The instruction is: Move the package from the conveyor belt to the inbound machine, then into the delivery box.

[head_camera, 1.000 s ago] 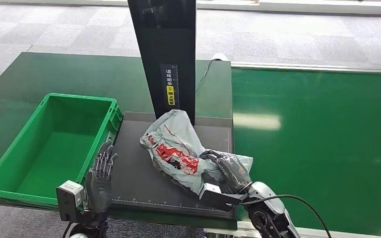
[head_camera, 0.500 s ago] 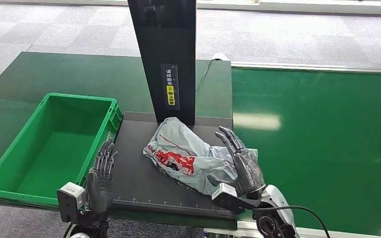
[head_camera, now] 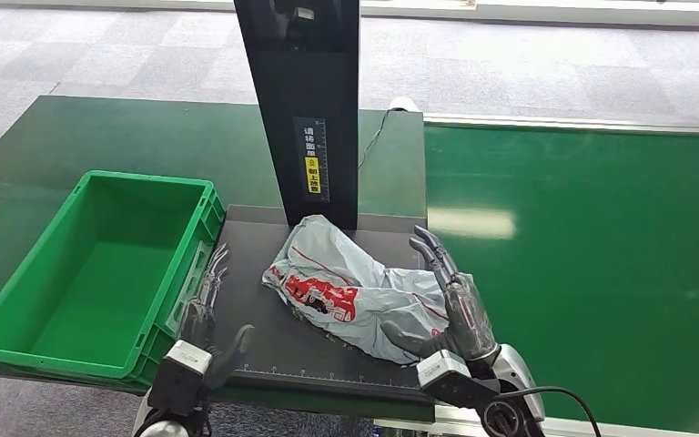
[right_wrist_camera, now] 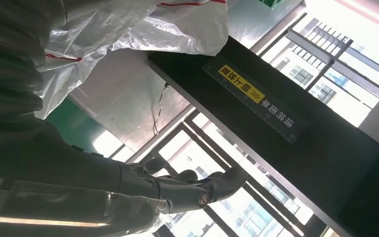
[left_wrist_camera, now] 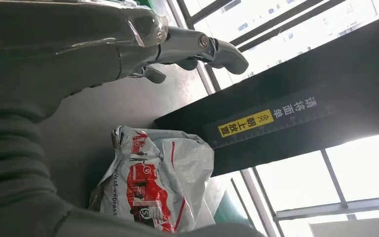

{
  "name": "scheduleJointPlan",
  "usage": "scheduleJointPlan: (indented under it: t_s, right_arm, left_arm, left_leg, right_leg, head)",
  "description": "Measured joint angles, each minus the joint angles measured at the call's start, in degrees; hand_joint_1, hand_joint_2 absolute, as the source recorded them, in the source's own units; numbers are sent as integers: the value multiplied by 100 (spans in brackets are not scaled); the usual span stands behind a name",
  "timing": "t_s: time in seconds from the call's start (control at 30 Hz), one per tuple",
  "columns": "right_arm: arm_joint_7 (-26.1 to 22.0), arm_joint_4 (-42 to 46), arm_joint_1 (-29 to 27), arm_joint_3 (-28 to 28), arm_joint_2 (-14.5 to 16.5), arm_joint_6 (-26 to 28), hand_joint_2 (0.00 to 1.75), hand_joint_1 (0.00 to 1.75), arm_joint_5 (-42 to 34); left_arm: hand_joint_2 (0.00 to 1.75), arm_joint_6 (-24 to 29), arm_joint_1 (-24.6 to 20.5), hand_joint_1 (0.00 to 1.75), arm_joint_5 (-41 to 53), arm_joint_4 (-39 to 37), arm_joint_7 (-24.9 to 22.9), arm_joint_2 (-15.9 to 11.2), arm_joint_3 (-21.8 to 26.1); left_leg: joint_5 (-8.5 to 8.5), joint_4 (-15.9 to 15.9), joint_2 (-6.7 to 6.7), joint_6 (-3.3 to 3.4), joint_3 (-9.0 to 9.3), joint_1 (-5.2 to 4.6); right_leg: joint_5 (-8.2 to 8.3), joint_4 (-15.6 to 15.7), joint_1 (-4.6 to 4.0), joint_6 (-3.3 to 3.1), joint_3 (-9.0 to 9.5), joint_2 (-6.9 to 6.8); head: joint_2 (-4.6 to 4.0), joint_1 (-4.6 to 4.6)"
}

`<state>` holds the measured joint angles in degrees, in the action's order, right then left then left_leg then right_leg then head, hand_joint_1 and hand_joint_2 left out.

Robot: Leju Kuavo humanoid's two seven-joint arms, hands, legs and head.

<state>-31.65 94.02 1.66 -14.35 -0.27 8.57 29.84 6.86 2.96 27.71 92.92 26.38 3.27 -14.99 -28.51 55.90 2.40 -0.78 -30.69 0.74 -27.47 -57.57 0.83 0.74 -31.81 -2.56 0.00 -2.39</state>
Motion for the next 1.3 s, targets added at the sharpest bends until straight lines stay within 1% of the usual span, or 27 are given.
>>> scheduleJointPlan:
  t_s: [0.13, 0.23, 0.33, 0.47, 0.63, 0.73, 0.83, 0.97, 1.03, 1.1, 1.3]
  right_arm:
    - [-10, 14, -2, 22, 15, 52, 175, 0, -16]
    - [-14, 14, 9, 79, 72, 271, 175, 0, -127]
    - [5, -11, 94, 126, 139, 543, 175, 0, -331]
    - [19, -120, 298, 155, 213, 728, 175, 0, -657]
    - [26, -316, 566, 155, 278, 729, 175, 0, -814]
    - [25, -403, 648, 155, 311, 718, 175, 0, -842]
    - [32, -446, 674, 156, 326, 721, 175, 0, -851]
    - [88, -460, 680, 169, 327, 761, 175, 0, -825]
    - [111, -469, 679, 185, 327, 791, 175, 0, -792]
    - [123, -478, 678, 201, 327, 809, 175, 0, -776]
    - [132, -494, 676, 213, 327, 815, 175, 0, -772]
  left_arm:
    - [175, 53, -49, 0, 56, -27, 1, -21, -31]
    - [175, 233, -216, 0, 348, -119, -2, -39, -59]
    - [175, 364, -713, 0, 833, -441, -88, -85, -133]
    - [175, 330, -1649, 0, 1557, -1217, -337, -181, -351]
    - [175, -340, -2858, 0, 2354, -2654, -672, -293, -900]
    - [175, -622, -3498, 0, 2803, -3651, -774, -287, -1288]
    - [175, -980, -4030, 0, 2993, -4510, -819, -183, -1613]
    - [175, -1826, -4660, 0, 3058, -5413, -949, 49, -1930]
    - [175, -2211, -4926, 0, 3062, -5772, -984, 156, -2054]
    - [175, -2414, -5119, 0, 3065, -6041, -992, 236, -2150]
    - [175, -2479, -5373, 0, 3067, -6475, -992, 372, -2302]
  left_leg:
    - [0, 0, 0, 0, -1, 0]
    - [0, 0, -2, 0, -2, 0]
    - [5, 0, -3, 2, -2, 0]
    - [19, 1, -3, 4, -1, 0]
    - [28, 3, -2, 6, -1, 0]
    - [29, 4, -1, 6, -2, 0]
    - [29, 4, -3, 6, -5, 0]
    - [27, 4, -5, 7, -8, -1]
    - [27, 4, -7, 7, -7, -2]
    - [27, 4, -6, 8, -2, -2]
    - [28, 3, -8, 8, 8, -2]
  right_leg:
    - [0, 0, 0, 0, -2, 0]
    - [0, 0, 0, 0, -4, -1]
    - [4, 0, 0, -2, -1, -2]
    - [19, 0, 0, -2, -1, -2]
    - [26, -1, 0, 0, -1, -1]
    - [27, -1, 0, 0, -3, 0]
    - [26, -1, 0, 0, -4, -1]
    - [26, -1, 1, 0, -2, -3]
    - [26, -1, 2, 1, 1, -4]
    - [26, -1, 2, 1, 5, -4]
    - [26, -1, 2, 1, 16, -5]
  head:
    - [0, -1]
    - [0, 0]
    - [0, 1]
    - [0, 1]
    - [0, 0]
    - [0, 0]
    - [0, 0]
    - [0, 1]
    - [0, 1]
    - [0, 1]
    - [0, -1]
